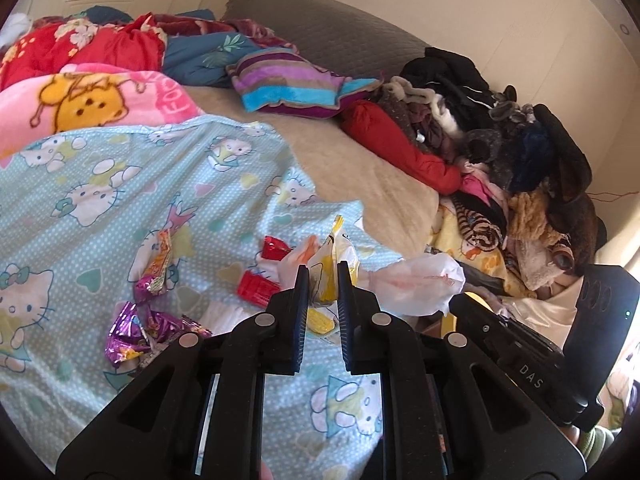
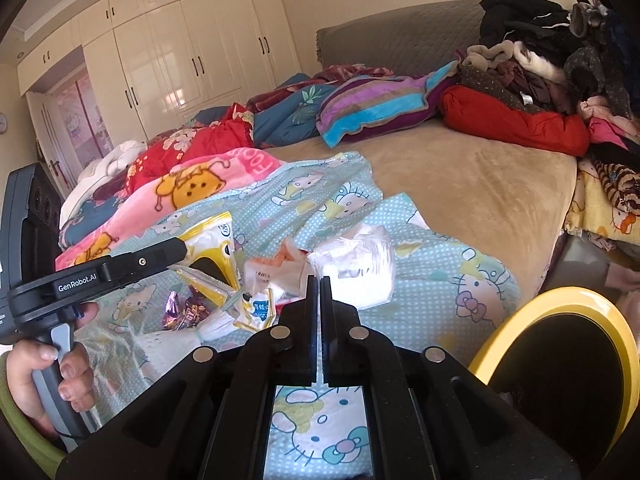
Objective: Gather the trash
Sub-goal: 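Grasp the yellow snack packet with left tool while right tool grasps white plastic bag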
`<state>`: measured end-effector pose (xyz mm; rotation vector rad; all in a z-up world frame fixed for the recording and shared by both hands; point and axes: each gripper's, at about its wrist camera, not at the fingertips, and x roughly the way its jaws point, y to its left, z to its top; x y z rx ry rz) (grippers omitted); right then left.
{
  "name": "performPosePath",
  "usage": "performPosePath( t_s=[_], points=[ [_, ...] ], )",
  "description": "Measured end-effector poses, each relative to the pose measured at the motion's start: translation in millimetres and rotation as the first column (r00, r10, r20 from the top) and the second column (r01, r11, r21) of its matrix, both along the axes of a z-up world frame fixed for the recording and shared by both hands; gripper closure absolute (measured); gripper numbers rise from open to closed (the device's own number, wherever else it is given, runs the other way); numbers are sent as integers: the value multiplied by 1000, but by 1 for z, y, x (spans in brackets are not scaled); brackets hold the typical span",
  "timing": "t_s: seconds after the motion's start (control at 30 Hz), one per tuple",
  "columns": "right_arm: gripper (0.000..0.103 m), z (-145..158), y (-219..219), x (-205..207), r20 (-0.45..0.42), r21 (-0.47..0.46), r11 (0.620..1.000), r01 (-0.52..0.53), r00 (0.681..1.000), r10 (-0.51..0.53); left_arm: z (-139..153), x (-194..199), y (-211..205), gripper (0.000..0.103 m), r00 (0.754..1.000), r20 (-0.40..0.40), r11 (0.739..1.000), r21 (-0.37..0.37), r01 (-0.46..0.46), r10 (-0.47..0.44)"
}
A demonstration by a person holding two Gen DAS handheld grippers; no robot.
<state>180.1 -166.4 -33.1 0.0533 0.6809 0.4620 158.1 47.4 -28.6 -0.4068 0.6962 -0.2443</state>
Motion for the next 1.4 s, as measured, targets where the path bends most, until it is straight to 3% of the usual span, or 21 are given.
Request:
performPosePath(
  t_s=[0.57, 0.87, 0.93, 1.0, 1.03, 1.23, 1.4],
  points=[
    [102, 28, -46, -25, 69, 31, 996, 89, 993, -91, 26, -14, -45, 94, 994, 55, 995, 15, 96, -96],
    [101, 3, -92, -22, -56, 49, 980, 191, 980, -189, 22, -16, -63, 94, 991, 42, 991, 27, 129, -130],
    [96, -4, -95, -20, -98, 49, 981, 188, 978, -183, 22, -17, -65, 94, 990, 42, 991, 31, 131, -132],
    [69, -10, -93, -22, -126, 58, 982, 178, 977, -170, 23, -17, -65, 94, 990, 45, 991, 31, 130, -131],
    [66, -12, -89, -24, -130, 59, 984, 167, 979, -158, 23, -17, -65, 94, 990, 44, 991, 28, 129, -131],
    [66, -34, -40, -39, -171, -2, 999, 37, 985, -36, 27, -18, -64, 94, 992, 56, 994, 35, 108, -110],
    [66, -54, -6, -40, -178, -75, 997, -2, 984, -12, 34, -21, -55, 94, 994, 74, 995, 50, 81, -84]
  ],
)
